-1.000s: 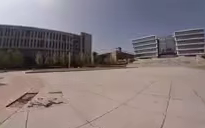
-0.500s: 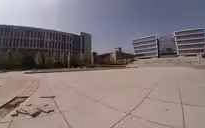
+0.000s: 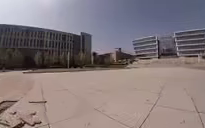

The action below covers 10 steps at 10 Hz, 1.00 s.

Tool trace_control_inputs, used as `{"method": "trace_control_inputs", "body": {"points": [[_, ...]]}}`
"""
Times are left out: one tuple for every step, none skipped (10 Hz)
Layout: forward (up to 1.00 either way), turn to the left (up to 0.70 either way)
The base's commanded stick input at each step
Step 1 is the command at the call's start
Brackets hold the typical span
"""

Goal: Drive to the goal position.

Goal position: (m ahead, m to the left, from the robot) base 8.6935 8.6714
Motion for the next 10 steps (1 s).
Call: {"method": "trace_control_inputs", "body": {"points": [[0.70, 0.00], [0.70, 0.00], [0.70, 0.00], [0.70, 0.00], [0.70, 0.00], [0.70, 0.00], [0.70, 0.00], [0.70, 0.00], [0.69, 0.00], [0.68, 0.00]]}}
